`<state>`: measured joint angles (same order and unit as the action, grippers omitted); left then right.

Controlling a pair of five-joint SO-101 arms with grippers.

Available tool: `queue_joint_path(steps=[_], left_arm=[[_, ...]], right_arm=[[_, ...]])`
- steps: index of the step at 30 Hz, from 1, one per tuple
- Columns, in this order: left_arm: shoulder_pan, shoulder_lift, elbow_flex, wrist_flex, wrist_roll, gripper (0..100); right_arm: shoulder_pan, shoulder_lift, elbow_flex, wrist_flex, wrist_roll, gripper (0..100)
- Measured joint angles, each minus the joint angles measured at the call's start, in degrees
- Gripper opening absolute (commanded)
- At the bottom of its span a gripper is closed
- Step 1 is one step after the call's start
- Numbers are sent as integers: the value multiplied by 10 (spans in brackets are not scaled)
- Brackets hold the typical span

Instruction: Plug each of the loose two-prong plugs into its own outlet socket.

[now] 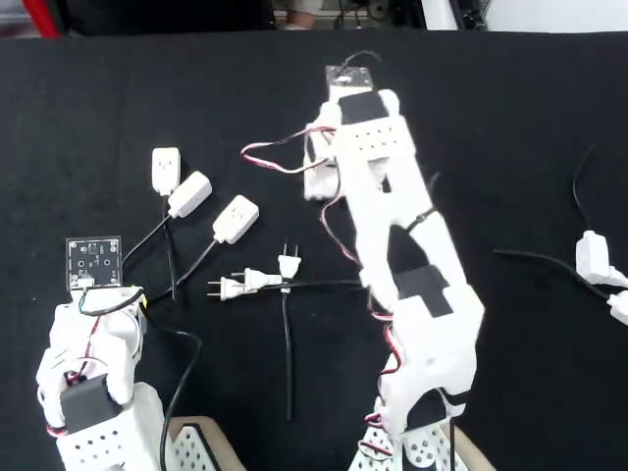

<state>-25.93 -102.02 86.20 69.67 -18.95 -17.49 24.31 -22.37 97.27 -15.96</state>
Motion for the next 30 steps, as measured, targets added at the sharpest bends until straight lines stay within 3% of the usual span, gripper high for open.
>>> queue_joint_path(steps=[5,13,30], left_arm=[[0,0,0,0,0,180],[0,-1,5,0,0,180],[0,0,5,0,0,180]], right_arm=[[-82,0,68,-5,33,40],[-175,0,222,-143,15,94],[-150,7,302,-265,-16,120]])
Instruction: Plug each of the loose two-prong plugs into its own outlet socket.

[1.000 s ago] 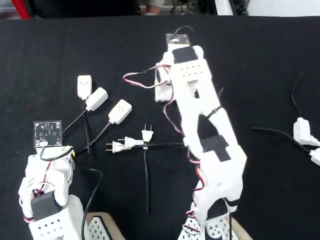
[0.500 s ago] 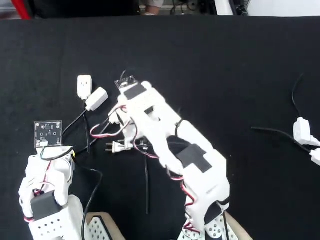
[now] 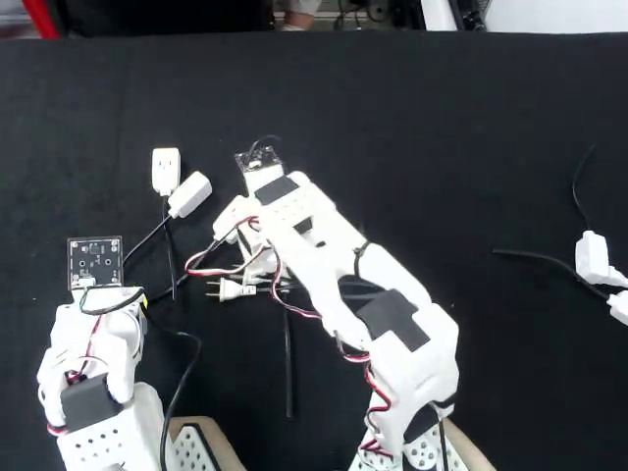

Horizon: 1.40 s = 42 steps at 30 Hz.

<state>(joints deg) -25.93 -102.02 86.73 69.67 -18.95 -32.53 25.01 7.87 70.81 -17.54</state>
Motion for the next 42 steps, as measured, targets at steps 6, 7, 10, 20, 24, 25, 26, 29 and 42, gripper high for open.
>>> queue_joint_path(steps=[6,7,10,20,24,25,26,29,42], left_arm=[[0,0,0,0,0,180],[0,0,0,0,0,180],[0,0,0,0,0,180],[0,0,0,0,0,180],[0,0,0,0,0,180],[0,0,0,0,0,180],[0,0,0,0,0,180],[0,0,0,0,0,180],[0,0,0,0,0,180]], right_arm=[[5,52,-75,60,8,121],[6,59,-85,68,8,121],[17,72,-100,77,8,121],[19,73,-102,91,12,122],[19,73,-102,94,12,158],[20,73,-102,94,12,171],[22,73,-102,95,11,172],[40,79,-103,93,11,172],[40,83,-102,72,-1,170]])
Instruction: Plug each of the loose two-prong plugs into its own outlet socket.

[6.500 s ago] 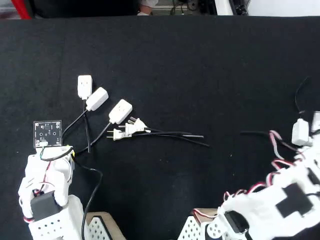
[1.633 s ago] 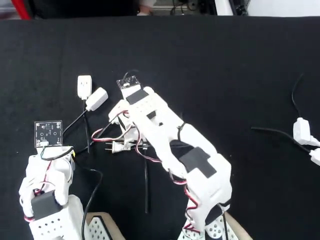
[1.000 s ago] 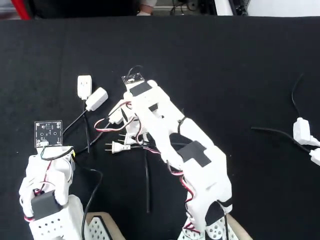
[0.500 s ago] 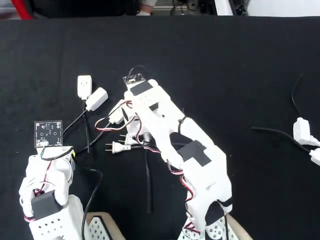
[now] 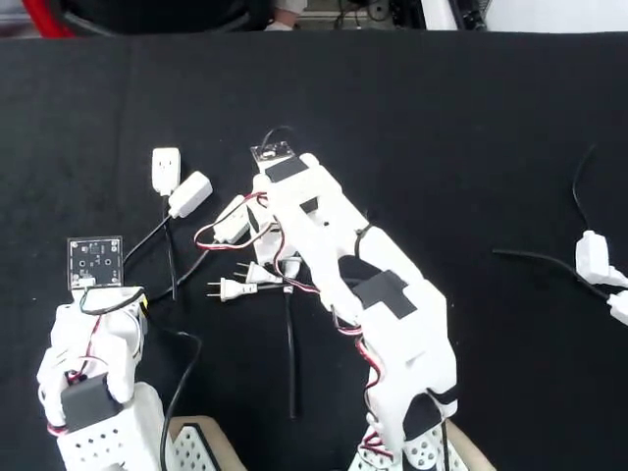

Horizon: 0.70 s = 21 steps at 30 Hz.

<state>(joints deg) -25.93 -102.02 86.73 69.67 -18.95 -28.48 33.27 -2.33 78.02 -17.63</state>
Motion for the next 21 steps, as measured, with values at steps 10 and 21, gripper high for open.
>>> queue_joint_path(steps=[10,21], left_arm=[[0,0,0,0,0,180],[1,0,7,0,0,180]], right_arm=[[2,9,1,-11,-18,115],[11,10,2,-11,-18,15]])
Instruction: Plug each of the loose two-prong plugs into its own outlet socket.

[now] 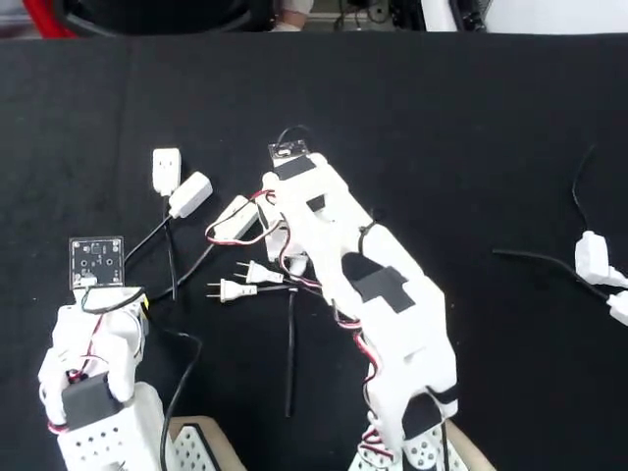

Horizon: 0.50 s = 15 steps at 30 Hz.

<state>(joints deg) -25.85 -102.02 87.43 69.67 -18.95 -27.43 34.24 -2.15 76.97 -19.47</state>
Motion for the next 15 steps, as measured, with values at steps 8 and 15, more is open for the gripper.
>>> queue_joint_path(steps=[8,15], left_arm=[[0,0,0,0,0,180],[0,0,0,0,0,180]], right_arm=[[46,-69,22,26,113,15],[144,-160,99,-49,313,14]])
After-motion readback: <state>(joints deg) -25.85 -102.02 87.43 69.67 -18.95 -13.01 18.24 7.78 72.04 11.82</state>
